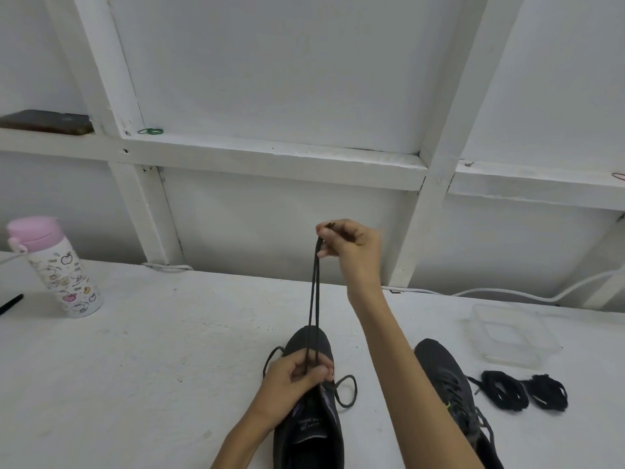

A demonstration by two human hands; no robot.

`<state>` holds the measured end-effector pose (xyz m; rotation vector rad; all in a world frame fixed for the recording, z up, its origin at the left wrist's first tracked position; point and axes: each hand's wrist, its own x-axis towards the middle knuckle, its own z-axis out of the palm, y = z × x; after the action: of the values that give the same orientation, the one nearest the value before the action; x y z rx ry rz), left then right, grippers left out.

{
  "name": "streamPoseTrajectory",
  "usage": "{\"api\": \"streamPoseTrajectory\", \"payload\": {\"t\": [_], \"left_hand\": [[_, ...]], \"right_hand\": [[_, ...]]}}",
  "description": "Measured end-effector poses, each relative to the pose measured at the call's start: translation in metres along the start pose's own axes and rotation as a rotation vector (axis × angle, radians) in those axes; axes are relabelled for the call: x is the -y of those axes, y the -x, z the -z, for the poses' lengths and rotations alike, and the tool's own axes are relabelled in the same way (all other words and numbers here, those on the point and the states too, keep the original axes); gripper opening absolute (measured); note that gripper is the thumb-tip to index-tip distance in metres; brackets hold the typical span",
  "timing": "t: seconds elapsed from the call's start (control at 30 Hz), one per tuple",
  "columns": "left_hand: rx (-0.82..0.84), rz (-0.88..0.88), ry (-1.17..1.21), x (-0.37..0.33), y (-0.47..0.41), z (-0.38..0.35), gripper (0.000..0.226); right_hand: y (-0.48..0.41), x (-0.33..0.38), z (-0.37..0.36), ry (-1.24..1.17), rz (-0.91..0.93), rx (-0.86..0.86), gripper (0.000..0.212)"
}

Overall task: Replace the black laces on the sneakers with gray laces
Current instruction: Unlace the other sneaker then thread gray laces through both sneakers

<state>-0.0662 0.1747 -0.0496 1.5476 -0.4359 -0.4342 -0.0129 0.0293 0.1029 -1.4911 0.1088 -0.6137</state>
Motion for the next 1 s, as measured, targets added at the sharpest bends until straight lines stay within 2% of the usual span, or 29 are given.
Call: {"api": "streamPoseTrajectory", "payload": {"t": [0.07,0.1,0.17,0.23,0.3,0.37,0.47,0.57,0.6,0.7,0.8,0.87,1.0], "left_hand": [[-0.003,0.023,0.04,0.001,0.0,-0.001,0.013],[-0.009,0.036,0.054,0.003,0.0,-0.001,0.014],[-0.02,0.044,0.08,0.005,0.0,-0.001,0.015],[-0.022,0.043,0.091,0.004,-0.001,-0.002,0.018],[-0.011,0.043,0.091,0.004,-0.003,-0.002,0.024],[-0.006,0.057,0.067,0.003,-0.003,-0.002,0.023],[-0.003,0.065,0.018,0.003,-0.004,-0.002,0.022],[0.004,0.077,-0.006,0.001,-0.004,-0.001,0.008],[0.001,0.083,-0.009,0.0,-0.004,-0.001,0.009],[0.013,0.07,-0.037,-0.004,-0.007,0.002,0.02],[0.047,0.07,-0.043,-0.006,-0.009,0.003,0.019],[0.06,0.067,-0.051,-0.005,-0.009,0.003,0.02],[0.057,0.063,-0.083,-0.003,-0.007,0.003,0.02]], "right_hand": [[-0.003,-0.022,0.002,0.086,-0.114,0.032,0.014],[-0.001,-0.033,0.006,0.185,-0.189,0.072,0.023],[0.006,-0.052,0.022,0.498,-0.317,0.192,0.042],[0.021,-0.059,0.038,0.808,-0.414,0.398,0.048],[0.041,-0.063,0.046,0.841,-0.529,0.639,0.049],[0.062,-0.066,0.047,0.711,-0.54,0.714,0.043],[0.083,-0.071,0.041,0.485,-0.455,0.579,0.031],[0.086,-0.069,0.034,0.438,-0.391,0.412,0.022],[0.085,-0.065,0.033,0.412,-0.386,0.383,0.027],[0.08,-0.052,0.032,0.354,-0.365,0.41,0.033],[0.07,-0.032,0.031,0.284,-0.306,0.406,0.016],[0.056,-0.016,0.03,0.164,-0.277,0.349,0.01],[0.015,0.025,0.03,-0.039,-0.181,0.222,0.012]]}}
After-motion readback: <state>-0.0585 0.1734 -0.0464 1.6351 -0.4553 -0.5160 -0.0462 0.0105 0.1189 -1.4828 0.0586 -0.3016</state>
